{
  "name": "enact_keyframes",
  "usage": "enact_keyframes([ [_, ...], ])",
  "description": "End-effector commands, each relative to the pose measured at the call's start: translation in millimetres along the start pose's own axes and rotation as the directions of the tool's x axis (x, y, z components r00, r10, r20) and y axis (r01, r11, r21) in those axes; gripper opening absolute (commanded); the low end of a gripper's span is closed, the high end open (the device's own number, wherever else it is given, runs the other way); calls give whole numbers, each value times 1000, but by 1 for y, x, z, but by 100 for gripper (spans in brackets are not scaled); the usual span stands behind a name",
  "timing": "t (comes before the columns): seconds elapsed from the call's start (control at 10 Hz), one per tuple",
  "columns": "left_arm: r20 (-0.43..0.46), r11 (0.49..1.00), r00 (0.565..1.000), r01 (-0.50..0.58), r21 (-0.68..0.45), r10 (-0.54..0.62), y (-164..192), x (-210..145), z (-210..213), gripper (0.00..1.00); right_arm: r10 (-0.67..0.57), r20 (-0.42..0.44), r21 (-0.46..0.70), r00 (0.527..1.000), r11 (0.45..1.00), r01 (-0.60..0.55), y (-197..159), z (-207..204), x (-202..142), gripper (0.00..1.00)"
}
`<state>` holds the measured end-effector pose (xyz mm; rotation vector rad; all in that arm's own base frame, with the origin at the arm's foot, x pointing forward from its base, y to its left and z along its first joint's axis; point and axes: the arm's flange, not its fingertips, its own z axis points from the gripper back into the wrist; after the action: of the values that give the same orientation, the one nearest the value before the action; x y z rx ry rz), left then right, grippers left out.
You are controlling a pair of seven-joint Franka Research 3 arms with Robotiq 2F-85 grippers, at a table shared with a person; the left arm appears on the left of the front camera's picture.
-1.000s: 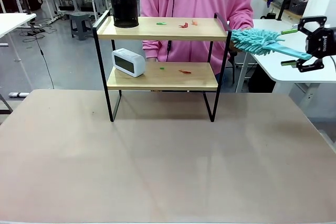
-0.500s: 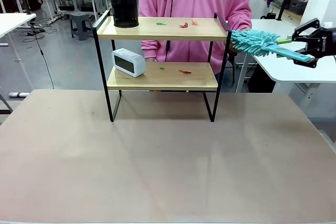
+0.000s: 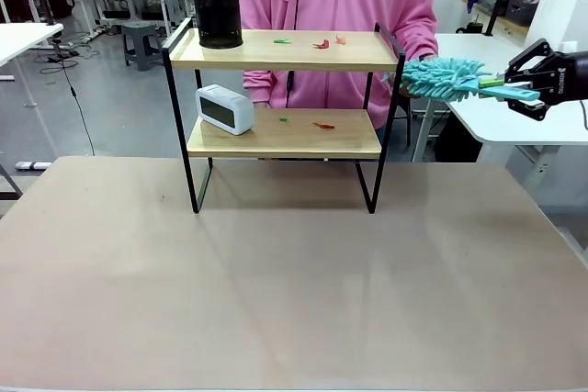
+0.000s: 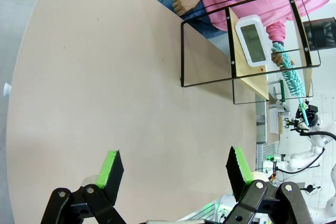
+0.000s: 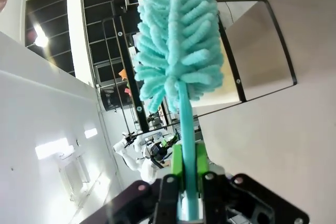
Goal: Clean the shelf.
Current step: Pick up the Duster from the human.
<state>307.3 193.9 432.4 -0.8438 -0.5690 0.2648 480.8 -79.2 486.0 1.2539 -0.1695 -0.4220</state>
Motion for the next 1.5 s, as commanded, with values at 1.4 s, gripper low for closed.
enact_keyframes([
  [1.4,6,1000,1000,20,-12,-20,1,-1,0,100,473,-252,-333,844,776,-535,-16,163,-252,1],
])
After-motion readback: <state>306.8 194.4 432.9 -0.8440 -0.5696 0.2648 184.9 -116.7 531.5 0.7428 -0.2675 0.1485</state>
